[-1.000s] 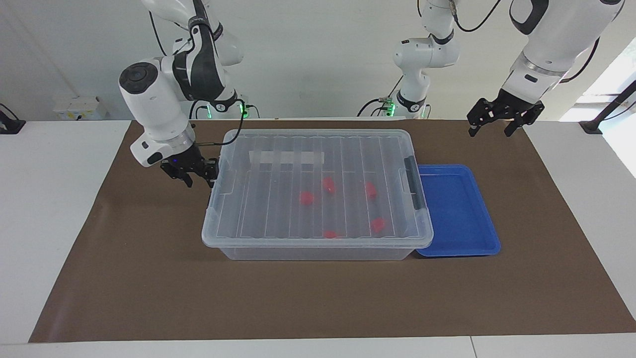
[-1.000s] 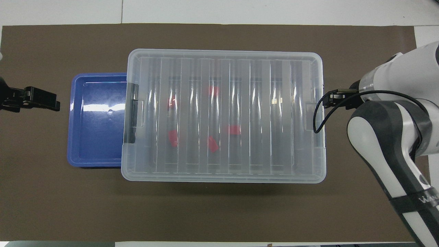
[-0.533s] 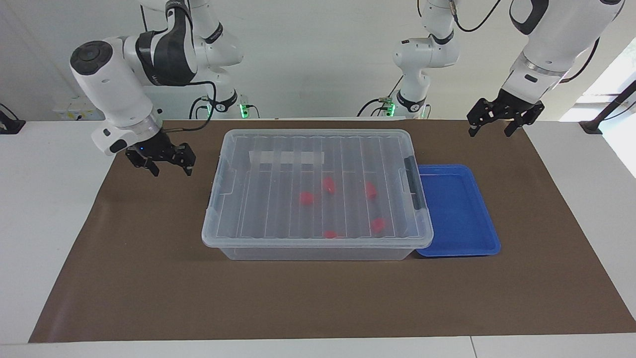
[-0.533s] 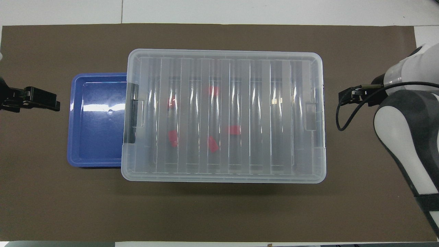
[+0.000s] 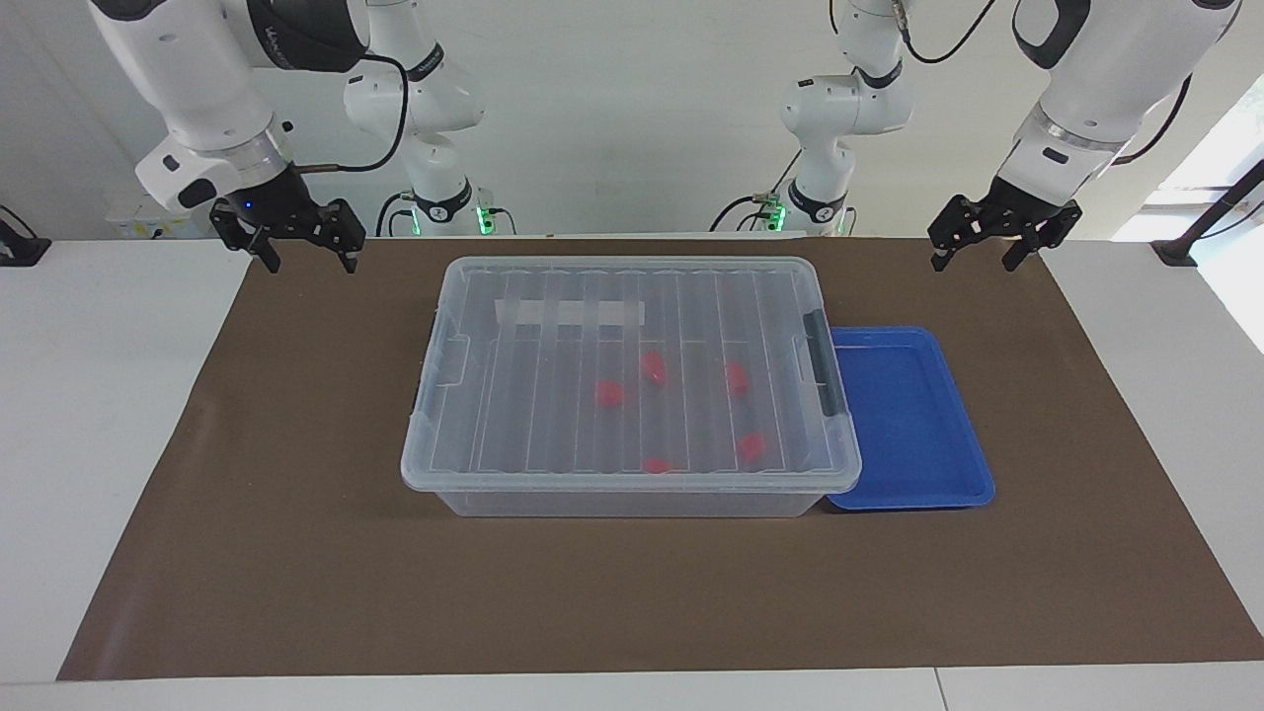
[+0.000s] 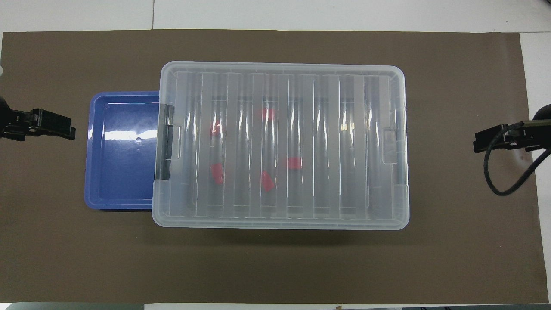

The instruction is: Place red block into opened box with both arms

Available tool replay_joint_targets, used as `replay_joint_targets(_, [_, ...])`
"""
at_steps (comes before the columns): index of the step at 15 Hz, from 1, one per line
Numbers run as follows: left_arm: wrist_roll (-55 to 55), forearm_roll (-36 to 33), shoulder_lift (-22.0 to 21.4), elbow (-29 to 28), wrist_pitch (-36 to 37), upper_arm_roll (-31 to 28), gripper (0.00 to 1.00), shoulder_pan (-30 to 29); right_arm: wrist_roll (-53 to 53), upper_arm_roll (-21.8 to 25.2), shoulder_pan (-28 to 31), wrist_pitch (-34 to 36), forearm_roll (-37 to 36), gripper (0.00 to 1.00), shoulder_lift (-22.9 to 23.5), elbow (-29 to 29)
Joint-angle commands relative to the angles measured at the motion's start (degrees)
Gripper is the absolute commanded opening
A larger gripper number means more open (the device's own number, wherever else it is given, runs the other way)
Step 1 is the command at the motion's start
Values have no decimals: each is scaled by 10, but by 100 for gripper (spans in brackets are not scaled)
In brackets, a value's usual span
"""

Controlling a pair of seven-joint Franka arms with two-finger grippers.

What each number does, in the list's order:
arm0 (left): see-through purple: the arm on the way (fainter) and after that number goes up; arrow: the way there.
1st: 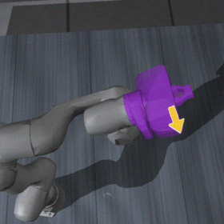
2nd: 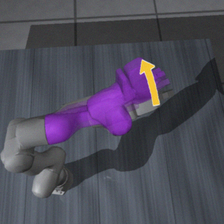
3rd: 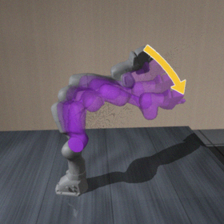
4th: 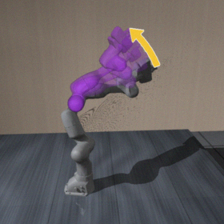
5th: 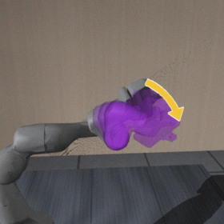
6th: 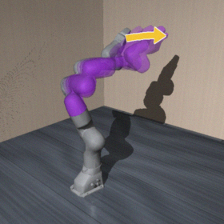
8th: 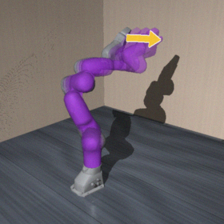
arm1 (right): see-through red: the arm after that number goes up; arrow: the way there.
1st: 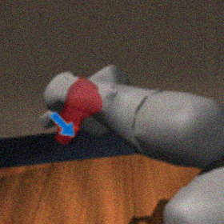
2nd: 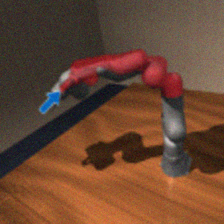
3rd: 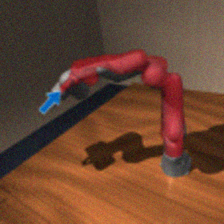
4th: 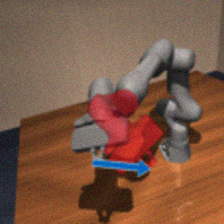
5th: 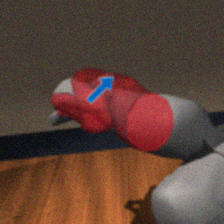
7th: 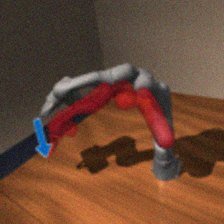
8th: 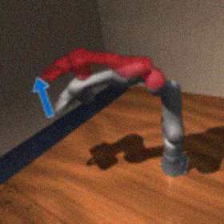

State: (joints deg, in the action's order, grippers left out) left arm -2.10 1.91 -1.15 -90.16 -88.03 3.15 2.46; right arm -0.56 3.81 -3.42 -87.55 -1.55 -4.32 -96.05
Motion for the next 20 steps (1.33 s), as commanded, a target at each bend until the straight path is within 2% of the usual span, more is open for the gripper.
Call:
replay_joint_targets(1, [6, 6, -10, -9, 5, 1, 100, -5, 4, -2, 6, 3, -10, 100, -9, -20])
replay_joint_targets(9, [6, 6, -10, -9, 5, 1, 100, -5, 2, 0, 17, -25, -3, 100, -11, -23])
replay_joint_targets(20, [5, 6, -10, -9, 5, 1, 100, -5, -1, -3, 18, -30, 0, 100, -12, -26])
